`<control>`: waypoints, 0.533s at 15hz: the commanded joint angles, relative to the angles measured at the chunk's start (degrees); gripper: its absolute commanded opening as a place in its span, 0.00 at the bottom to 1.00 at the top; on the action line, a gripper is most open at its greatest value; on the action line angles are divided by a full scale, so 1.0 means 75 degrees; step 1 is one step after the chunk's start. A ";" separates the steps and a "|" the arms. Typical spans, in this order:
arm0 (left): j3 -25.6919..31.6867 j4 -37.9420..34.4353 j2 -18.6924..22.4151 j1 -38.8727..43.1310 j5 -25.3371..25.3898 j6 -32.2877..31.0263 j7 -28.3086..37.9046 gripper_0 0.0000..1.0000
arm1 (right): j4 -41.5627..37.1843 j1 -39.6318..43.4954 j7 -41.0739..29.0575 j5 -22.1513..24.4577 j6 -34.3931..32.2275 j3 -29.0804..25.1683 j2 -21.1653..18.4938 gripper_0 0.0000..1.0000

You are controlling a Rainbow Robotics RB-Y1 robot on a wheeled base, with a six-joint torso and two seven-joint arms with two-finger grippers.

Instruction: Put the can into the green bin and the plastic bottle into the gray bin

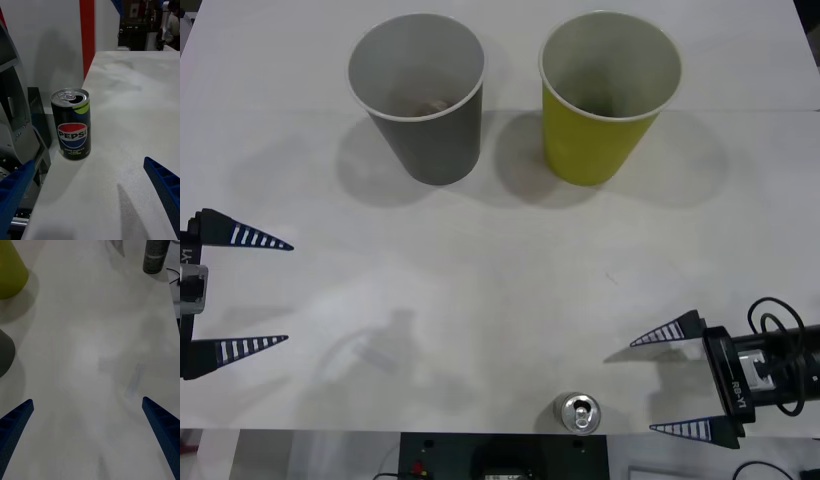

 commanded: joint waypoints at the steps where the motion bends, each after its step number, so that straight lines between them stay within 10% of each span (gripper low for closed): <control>1: 0.0000 0.0000 0.0000 0.0000 0.0000 0.0000 0.0000 1.00 | 0.0154 0.0000 0.0095 -0.0007 0.0109 0.0178 0.0329 1.00; 8: 0.0000 0.0000 0.0000 0.0000 0.0000 0.0000 0.0000 1.00 | 0.0154 0.0011 0.0341 -0.0089 0.0543 0.0694 0.0903 1.00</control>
